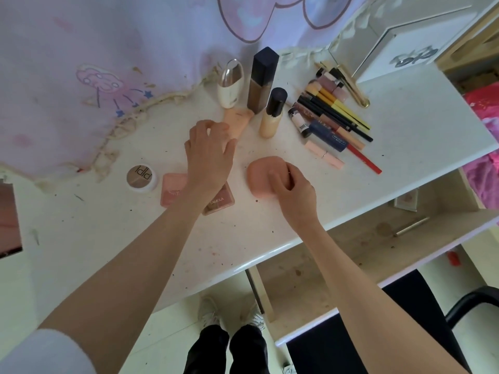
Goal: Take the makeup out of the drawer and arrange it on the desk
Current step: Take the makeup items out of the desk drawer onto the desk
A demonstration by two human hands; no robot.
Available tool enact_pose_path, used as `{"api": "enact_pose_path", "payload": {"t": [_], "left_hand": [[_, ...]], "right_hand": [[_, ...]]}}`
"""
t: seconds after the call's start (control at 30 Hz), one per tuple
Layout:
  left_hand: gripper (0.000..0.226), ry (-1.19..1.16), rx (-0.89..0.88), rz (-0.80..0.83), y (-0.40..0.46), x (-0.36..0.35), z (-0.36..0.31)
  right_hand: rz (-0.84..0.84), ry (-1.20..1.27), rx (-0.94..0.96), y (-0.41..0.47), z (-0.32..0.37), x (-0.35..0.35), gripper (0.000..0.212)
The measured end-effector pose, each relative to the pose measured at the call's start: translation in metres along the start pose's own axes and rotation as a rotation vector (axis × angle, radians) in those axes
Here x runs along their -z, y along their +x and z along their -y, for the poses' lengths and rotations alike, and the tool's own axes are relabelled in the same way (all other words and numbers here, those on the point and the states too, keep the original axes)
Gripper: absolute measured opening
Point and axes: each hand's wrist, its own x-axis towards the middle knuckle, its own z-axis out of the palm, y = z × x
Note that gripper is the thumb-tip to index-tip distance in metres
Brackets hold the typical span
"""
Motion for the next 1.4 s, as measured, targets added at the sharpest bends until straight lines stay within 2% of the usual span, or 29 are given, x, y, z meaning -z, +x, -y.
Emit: {"api": "enact_pose_path", "payload": {"t": [0.17,0.27,0.33,0.43,0.57,0.7,0.87,1.07,1.13,1.23,1.4], "left_hand": [[0.026,0.075,-0.122,0.005,-0.058,0.03,0.021],[0.028,0.189,-0.288,0.087,-0.09,0.035,0.037],[0.035,0.27,-0.337,0.161,-0.098,0.035,0.046],[0.036,0.286,-0.323,0.165,-0.103,0.038,0.058],[0.035,0.252,-0.286,0.138,-0.11,0.042,0.069],[0.038,0.216,-0.273,0.121,-0.111,0.043,0.067],[0.038,0.18,-0.202,0.129,-0.116,0.042,0.046],[0.041,0.156,-0.371,0.208,-0.135,0.026,0.002],[0.04,0.108,-0.444,0.235,-0.145,0.013,-0.018],[0.035,0.043,-0.547,0.275,-0.162,-0.012,-0.052],[0.034,-0.029,-0.637,0.471,-0.186,-0.067,-0.107]], "right_hand": [[-0.025,-0.125,0.052,-0.025,0.004,-0.009,0.036],[-0.058,-0.133,0.038,-0.04,0.005,-0.016,0.038],[-0.048,-0.119,0.018,-0.042,0.008,-0.018,0.039],[-0.046,-0.103,0.026,-0.042,0.013,-0.022,0.04],[-0.004,-0.071,0.087,-0.05,0.016,-0.026,0.027],[0.021,-0.043,0.141,-0.054,0.016,-0.023,0.026],[0.057,-0.165,0.211,-0.057,0.003,-0.007,0.032],[0.092,-0.669,0.389,-0.067,-0.044,0.036,0.045],[0.097,-0.77,0.352,-0.071,-0.06,0.055,0.049],[0.053,-0.728,0.249,-0.077,-0.087,0.091,0.048],[0.007,-0.753,0.122,-0.076,-0.143,0.168,0.04]]}}
